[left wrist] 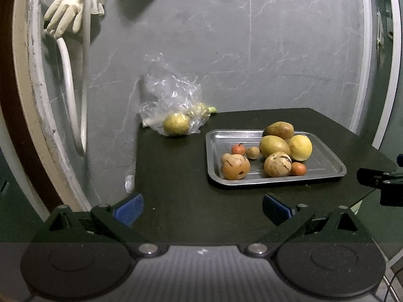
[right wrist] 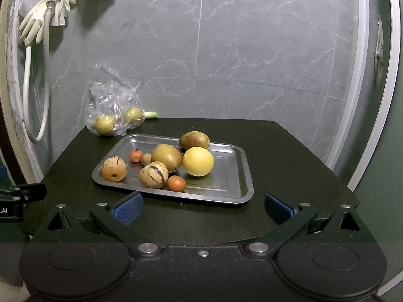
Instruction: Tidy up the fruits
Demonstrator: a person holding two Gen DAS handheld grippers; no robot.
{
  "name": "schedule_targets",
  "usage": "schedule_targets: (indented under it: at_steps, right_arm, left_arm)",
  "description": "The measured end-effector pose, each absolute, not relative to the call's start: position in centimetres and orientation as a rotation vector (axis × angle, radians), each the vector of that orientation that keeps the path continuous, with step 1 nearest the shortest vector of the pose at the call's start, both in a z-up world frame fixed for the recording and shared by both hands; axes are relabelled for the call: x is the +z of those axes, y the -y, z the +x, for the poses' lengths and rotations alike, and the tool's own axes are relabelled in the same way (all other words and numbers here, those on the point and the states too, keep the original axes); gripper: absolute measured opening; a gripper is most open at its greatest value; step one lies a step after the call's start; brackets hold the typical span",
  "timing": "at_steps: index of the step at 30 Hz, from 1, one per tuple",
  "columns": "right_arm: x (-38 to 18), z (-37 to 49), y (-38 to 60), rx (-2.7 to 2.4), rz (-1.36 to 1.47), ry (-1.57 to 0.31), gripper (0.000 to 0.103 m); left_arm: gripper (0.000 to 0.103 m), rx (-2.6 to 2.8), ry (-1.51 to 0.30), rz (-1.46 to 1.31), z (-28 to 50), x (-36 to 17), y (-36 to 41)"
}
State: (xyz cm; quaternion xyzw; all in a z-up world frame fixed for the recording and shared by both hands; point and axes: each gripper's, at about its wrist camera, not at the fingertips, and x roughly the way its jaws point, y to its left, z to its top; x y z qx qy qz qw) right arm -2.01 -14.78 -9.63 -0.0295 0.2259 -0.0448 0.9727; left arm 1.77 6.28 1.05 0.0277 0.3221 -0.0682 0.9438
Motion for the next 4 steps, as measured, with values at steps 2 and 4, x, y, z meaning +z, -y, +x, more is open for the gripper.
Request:
schedule_targets:
  at_steps: [2,4]
  right_arm:
    - [-9.61,-1.94,14.83,-0.089,-0.06,-0.456,0.102]
    - [-9.61,-1.93,14.9,-0.089,-0.059,-0.457,0.102]
  left_arm:
    - [0.102,-0.134,-0.658,0.055,1.82,1.06,-6.32]
    - [0.103,-0.129,-0.659,0.054,1.97,1.04,-6.36]
